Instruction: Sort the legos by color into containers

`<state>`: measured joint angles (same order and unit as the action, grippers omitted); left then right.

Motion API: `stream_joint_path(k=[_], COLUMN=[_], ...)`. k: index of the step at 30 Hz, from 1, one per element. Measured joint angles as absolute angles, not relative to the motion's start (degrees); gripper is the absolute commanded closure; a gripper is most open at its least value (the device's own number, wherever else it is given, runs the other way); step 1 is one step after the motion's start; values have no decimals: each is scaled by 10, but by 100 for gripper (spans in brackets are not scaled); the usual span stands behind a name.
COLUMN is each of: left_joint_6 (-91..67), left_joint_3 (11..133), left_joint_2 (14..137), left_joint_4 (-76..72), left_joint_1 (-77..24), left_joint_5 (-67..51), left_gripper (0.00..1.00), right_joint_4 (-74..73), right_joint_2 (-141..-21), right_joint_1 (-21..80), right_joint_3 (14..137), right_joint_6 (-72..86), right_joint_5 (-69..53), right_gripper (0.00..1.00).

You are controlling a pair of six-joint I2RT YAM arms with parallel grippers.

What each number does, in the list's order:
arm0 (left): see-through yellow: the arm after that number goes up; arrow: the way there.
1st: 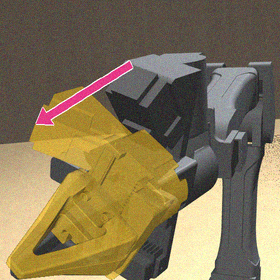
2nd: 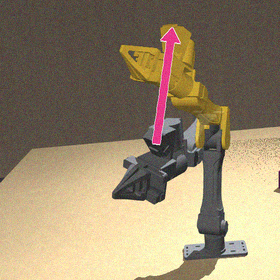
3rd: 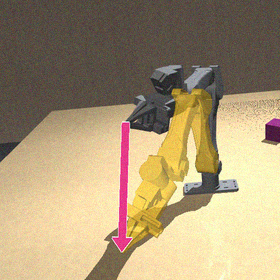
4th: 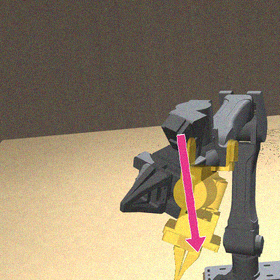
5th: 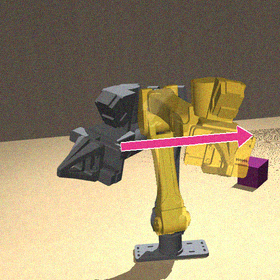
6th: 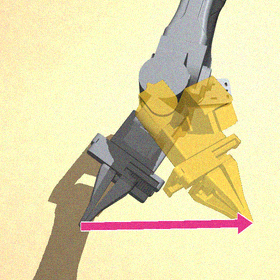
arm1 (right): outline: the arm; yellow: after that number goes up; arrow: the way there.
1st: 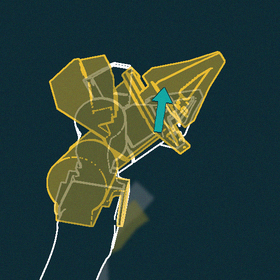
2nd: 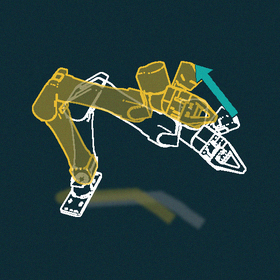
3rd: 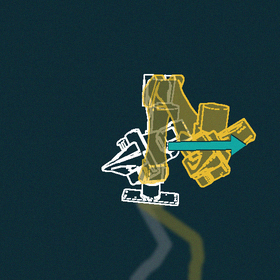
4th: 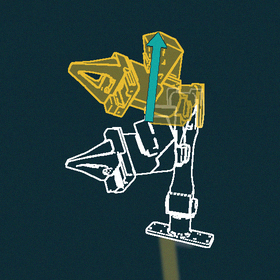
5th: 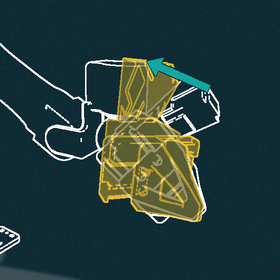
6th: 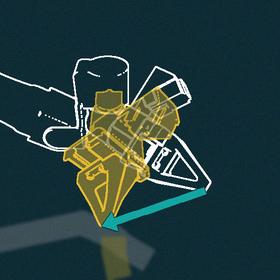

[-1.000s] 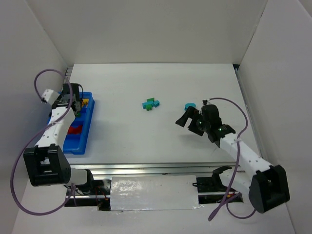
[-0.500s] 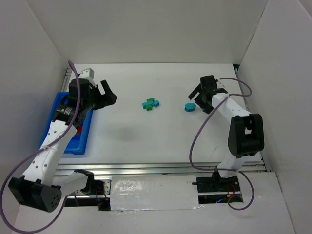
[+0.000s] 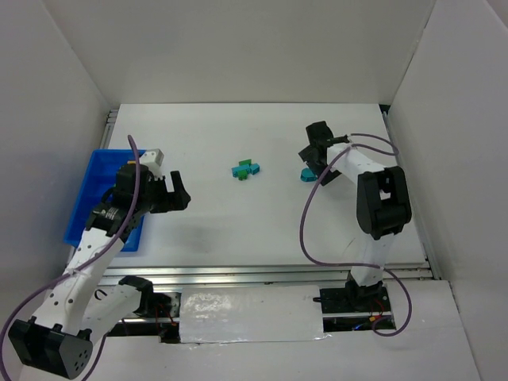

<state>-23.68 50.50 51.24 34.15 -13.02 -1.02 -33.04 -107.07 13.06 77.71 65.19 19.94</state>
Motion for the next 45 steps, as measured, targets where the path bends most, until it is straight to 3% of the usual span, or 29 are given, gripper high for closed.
stream_joint_path(k=[6,10,12,13,15,20,23,27,30,36,37,39,45], left_joint_6=[-226,-225,-225,-225,-225,-225,-224,-224,-224,-224,-224,-224,-224], left_joint_3=[505,505,505,505,505,505,505,505,505,505,505,505,505], left_joint_2=[510,508,506,505,504,503,503,503,503,504,504,504,504], left_joint_4=[330,328,328,328,328,328,327,327,328,327,327,327,328], left_joint_1=[-133,-133,-133,-133,-133,-133,-133,-133,-133,-133,-133,-133,-133], left_joint_5=[-25,-30,-32,-33,-33,-33,-33,-33,-33,-33,-33,-33,-30], left_gripper=[0,1,1,1,0,0,1,0,1,1,1,1,1], right_joint_4=[-362,-367,-373,-373,-370,-369,-369,-369,-371,-370,-372,-373,-377], right_joint_2=[-1120,-1124,-1130,-1133,-1139,-1152,-1153,-1153,-1159,-1169,-1174,-1184,-1192], right_joint_1=[135,137,137,137,137,137,137,137,137,137,137,137,138], right_joint_3=[806,808,819,824,832,841,843,845,855,873,881,895,904], right_joint_6=[686,687,685,684,679,675,669,657,637,595,583,568,527], right_joint_5=[223,225,225,225,223,218,216,207,194,172,166,156,140], right_gripper=[1,10,19,33,42,39,44,42,51,50,48,30,28])
